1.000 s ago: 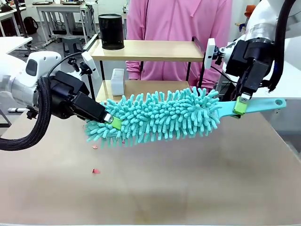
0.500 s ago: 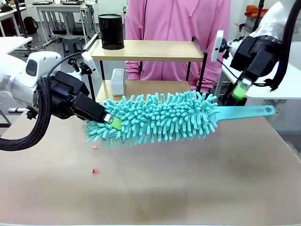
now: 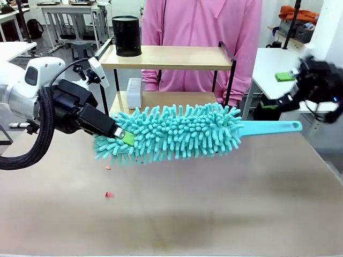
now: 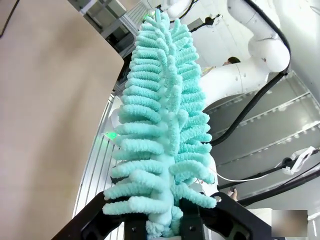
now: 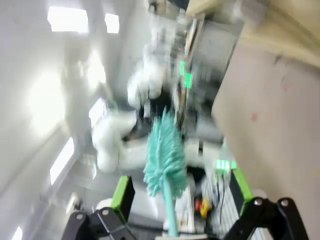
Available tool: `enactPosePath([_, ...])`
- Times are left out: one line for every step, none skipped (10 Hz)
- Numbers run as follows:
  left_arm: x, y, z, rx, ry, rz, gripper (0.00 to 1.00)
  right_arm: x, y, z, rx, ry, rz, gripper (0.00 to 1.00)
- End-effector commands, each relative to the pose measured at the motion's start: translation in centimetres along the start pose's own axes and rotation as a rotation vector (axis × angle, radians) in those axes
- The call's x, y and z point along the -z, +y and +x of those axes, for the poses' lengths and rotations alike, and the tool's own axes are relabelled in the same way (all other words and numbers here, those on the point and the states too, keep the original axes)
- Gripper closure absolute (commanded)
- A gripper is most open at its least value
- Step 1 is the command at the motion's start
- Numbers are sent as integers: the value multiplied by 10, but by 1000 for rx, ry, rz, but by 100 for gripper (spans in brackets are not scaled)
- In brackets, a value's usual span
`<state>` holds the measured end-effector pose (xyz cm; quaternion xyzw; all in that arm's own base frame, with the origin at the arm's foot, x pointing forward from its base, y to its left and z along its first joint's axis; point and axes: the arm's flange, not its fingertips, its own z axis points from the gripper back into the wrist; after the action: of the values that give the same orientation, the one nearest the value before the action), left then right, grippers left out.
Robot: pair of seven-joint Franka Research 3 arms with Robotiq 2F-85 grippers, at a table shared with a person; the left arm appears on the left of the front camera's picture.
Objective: Clean the shelf.
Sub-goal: Hand the Duster back to the human.
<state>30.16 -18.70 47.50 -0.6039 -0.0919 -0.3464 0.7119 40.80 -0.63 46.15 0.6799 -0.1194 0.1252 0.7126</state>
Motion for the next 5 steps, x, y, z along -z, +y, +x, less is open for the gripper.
enactPosePath([-21,-6,-21,28,-29,-4,100,-33,-19,-46,-13,-374,-22,0])
enactPosePath([-31,-9,-25,29,-49,4,100,-51,-34,-67,44,-408,3,0])
enactPosePath([-41,-12,-28,36,-72,8,100,-29,-19,-24,35,-164,-16,0])
enactPosePath([-50,-17,-30,43,-99,-3,100,-29,-19,-24,35,-164,-16,0])
enactPosePath([-61,-23,-31,60,-138,-36,100,-29,-19,-24,35,-164,-16,0])
